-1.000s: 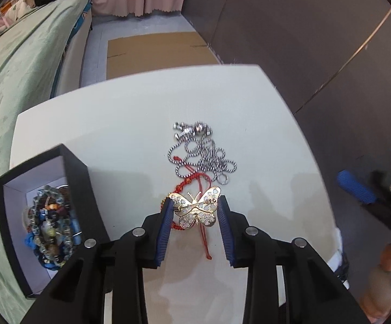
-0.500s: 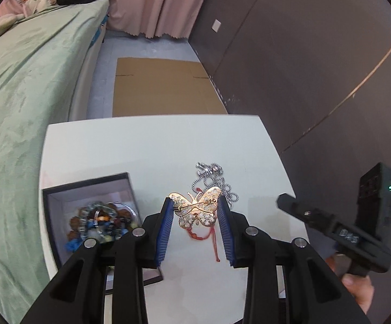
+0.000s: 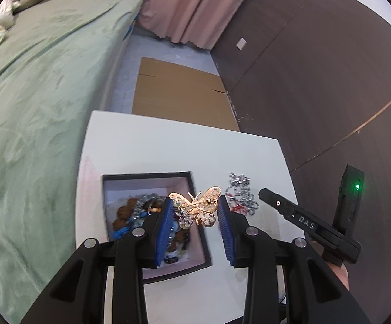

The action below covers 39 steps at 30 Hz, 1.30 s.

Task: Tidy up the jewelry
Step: 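Carry the butterfly charm over the black box and release it, then grasp the silver ball chain necklace by its pendant with the right gripper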

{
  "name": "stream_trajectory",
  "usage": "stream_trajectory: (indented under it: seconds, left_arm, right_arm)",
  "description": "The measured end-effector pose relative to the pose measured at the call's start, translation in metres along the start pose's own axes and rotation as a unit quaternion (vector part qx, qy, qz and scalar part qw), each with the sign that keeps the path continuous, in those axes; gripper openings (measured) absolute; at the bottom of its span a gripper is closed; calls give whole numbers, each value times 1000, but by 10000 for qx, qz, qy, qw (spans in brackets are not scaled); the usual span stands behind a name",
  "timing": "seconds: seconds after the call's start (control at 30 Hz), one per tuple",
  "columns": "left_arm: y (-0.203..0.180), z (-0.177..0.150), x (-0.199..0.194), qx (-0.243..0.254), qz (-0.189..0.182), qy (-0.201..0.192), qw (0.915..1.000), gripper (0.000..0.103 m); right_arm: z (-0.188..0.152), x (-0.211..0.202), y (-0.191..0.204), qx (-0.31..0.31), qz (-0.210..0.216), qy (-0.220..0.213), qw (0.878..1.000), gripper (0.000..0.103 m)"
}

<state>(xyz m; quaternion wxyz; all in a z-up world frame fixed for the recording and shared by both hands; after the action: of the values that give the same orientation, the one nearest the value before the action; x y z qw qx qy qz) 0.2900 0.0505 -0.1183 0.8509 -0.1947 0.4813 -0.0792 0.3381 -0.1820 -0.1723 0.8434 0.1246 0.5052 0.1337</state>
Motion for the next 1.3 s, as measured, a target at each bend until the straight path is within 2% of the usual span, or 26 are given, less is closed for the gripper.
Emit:
stream_trajectory:
  seconds: [0.13,0.17,0.23,0.33,0.43,0.6,0.73,0.8,0.87,0.93,1.1,1.3]
  left_arm:
    - [17,2,-1,-244,28,-3,9997,34]
    - [20,2,-2,-262,27,-7,9997,46]
    - [24,4,-5,-326,57,-85,9994,61]
    - [27,5,-7,-340,63,-129,9993,61]
    - [30,6,-8,-402,107,-165,9990,62]
    - [37,10,-9,-487,210,-241,9983,70]
    - [41,10,-9,-556,285,-271,9977,74]
    - [44,11,-8,-580,324,-280,9974,75]
    - [46,11,-7,-607,360,-273,9971,76]
    - [47,11,-5,-623,381,-262,9970,76]
    - [48,10,-2,-632,386,-244,9970,76]
    - [50,10,-2,-641,389,-292,9968,77]
  right_arm:
    - [4,15,6,-185,-268,67,9994,62]
    - [6,20,8,-243,-339,91,9991,62]
    - [8,28,12,-376,-469,118,9981,62]
    - [13,43,15,-560,-641,179,9962,62]
    - [16,54,16,-598,-627,237,9960,62]
    - [16,65,27,-900,-756,272,9927,62]
    - [13,71,36,-1260,-1034,214,9864,62]
    - [10,72,38,-1418,-1180,172,9827,58]
    - [7,71,39,-1579,-1308,139,9787,43]
    - [3,71,40,-1644,-1235,209,9784,36]
    - [-4,63,37,-1570,-986,348,9820,36]
    - [-4,34,38,-1393,-696,118,9877,36]
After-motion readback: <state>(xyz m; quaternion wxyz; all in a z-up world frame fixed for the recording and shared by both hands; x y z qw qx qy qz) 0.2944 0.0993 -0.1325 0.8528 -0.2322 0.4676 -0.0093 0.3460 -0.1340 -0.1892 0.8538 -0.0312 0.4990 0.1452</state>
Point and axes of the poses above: each gripper's, at about its wrist camera, not at the fingertips, and x roughly the way its jaws point, y to its left, z to its top, the point moved 3 cm from there along x, roughly the way its jaws point, and after that the axes turned 1 degree about x, right-handed, at the moved point
